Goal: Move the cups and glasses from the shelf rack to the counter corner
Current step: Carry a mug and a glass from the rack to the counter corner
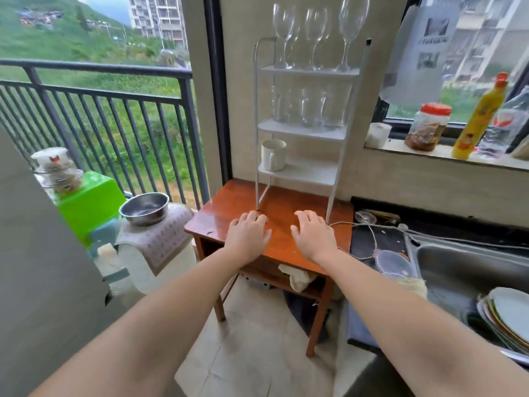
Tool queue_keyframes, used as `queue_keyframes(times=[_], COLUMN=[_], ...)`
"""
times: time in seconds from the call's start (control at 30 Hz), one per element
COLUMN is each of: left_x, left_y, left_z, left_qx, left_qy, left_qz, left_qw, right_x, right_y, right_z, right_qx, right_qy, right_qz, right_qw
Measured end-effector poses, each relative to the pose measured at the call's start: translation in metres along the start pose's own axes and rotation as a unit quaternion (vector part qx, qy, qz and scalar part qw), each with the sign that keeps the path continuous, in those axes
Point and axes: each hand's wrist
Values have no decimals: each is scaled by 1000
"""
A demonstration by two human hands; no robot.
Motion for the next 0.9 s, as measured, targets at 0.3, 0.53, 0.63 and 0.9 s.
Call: queue_keyframes(times=[0.3, 0.53, 0.63, 0.9], left_x=[7, 18, 19, 15], left_y=[11, 25, 32, 60], left_z=[169, 264, 296, 357], left_qx=[-16, -81, -102, -208], left_qy=[-52, -150, -192, -249], left_qz=[-114, -281, -335, -529], left_qw=[992, 944, 917, 784], right_x=[42, 69, 78, 83], right_y=[-37, -84, -99, -100], right_z=[164, 260, 292, 348], right_qx=[110, 262, 298, 311], right_qy=[26, 113, 143, 201], right_qz=[65, 174, 205, 327], right_qw=[991, 943, 921, 869])
Point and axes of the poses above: each hand's wrist, its own z-axis towards the middle knuckle, its own y-axis out of the palm, x = y × z, and after that the axes turned 9 degrees about -y, right-handed
